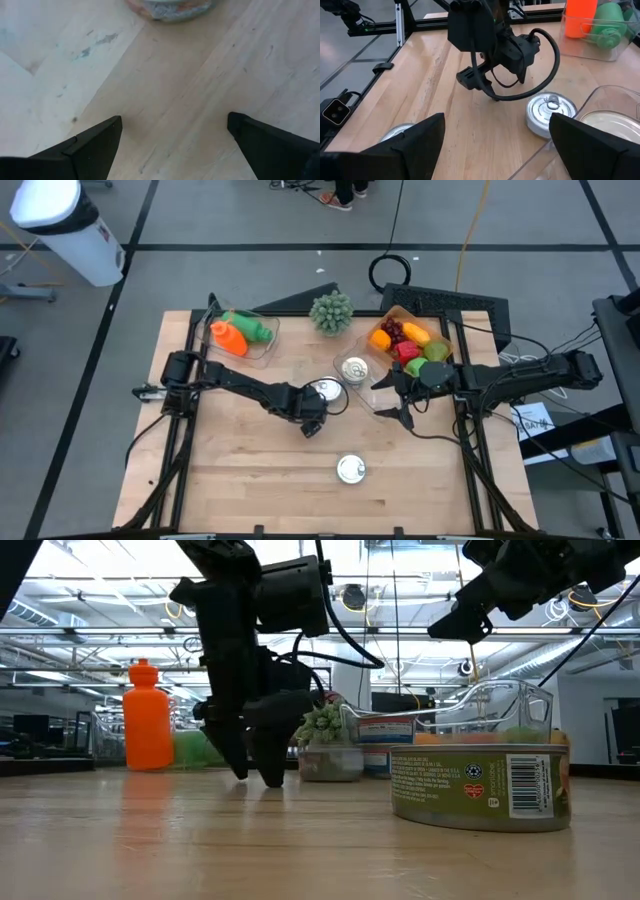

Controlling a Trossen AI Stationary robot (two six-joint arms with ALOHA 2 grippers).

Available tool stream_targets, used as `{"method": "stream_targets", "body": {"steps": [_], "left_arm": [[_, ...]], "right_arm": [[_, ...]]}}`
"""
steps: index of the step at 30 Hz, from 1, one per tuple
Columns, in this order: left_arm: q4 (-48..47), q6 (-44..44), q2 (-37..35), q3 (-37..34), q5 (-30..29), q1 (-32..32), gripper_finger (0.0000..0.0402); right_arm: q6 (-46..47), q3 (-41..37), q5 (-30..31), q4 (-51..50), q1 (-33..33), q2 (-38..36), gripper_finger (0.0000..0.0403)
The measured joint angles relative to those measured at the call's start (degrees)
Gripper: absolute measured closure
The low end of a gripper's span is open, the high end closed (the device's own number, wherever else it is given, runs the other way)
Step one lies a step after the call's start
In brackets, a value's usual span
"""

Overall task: Pick & Place Food Item
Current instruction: Put the left green tuna can into the right transparent bin

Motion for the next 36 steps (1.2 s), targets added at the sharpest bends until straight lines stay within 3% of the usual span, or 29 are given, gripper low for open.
{"method": "stream_targets", "body": {"steps": [7, 10, 12, 17, 19, 32, 36], "left_arm": [[4.59, 4.97, -4.83, -0.26, -8.61, 0.32, 0.0011], [9.05, 11.21, -5.99, -0.09, -15.09, -0.17, 0.0011], [12.15, 18.35, -5.44, -0.11, -15.24, -0.23, 0.0011], [21.36, 33.13, -0.93, -0.11, -4.03, -0.03, 0.0011], [22.89, 36.10, 0.64, -0.06, -2.80, -0.14, 0.0011], [19.33, 34.20, -2.60, 0.09, 15.74, -2.28, 0.0011], [17.86, 33.67, -2.68, 0.10, 19.09, -2.64, 0.0011]], "right_arm": [[-0.01, 0.00, 0.00, -0.01, 0.00, 0.00, 0.0064], [-0.20, 0.00, 0.02, 0.01, 0.00, 0.00, 0.0064], [-0.20, 0.02, 0.00, -0.02, 0.00, 0.02, 0.0064], [-0.12, 0.04, 0.02, -0.01, 0.00, 0.02, 0.0064], [-0.08, 0.04, 0.02, -0.04, 0.00, 0.02, 0.0064], [-0.43, 0.03, 0.00, -0.15, 0.00, 0.02, 0.0064], [-0.43, 0.03, 0.00, -0.19, 0.00, 0.00, 0.0064]]}}
